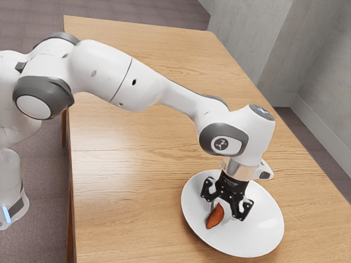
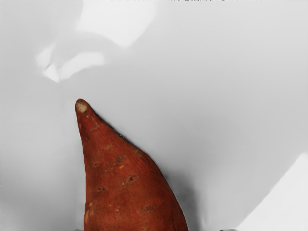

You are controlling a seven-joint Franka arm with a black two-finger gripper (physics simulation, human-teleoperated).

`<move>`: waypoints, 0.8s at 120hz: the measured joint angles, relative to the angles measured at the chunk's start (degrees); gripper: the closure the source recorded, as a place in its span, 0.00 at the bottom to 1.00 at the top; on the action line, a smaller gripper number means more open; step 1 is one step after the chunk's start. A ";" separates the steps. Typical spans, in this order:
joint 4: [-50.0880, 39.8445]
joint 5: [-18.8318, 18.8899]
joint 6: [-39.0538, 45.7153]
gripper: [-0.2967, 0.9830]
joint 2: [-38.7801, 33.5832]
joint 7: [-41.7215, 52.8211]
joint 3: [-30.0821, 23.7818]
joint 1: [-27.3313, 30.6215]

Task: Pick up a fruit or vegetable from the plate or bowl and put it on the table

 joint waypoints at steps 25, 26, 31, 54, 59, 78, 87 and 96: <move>-0.52 0.03 0.11 0.62 -0.07 -0.35 0.08 0.04; -0.59 0.03 0.12 0.62 -0.07 -0.36 0.09 0.05; -0.84 0.02 0.21 0.62 -0.07 -0.42 0.09 0.08; -0.66 0.09 0.35 0.64 -0.82 -0.51 1.05 -0.08; -0.26 0.26 0.27 0.64 -1.35 -0.49 1.73 -0.13; 6.27 2.13 -2.24 0.64 -2.15 -0.01 5.03 2.10; 9.71 2.87 -3.93 0.65 -1.98 0.65 5.17 6.43; 14.26 3.32 -6.00 0.65 -1.35 1.76 2.71 14.01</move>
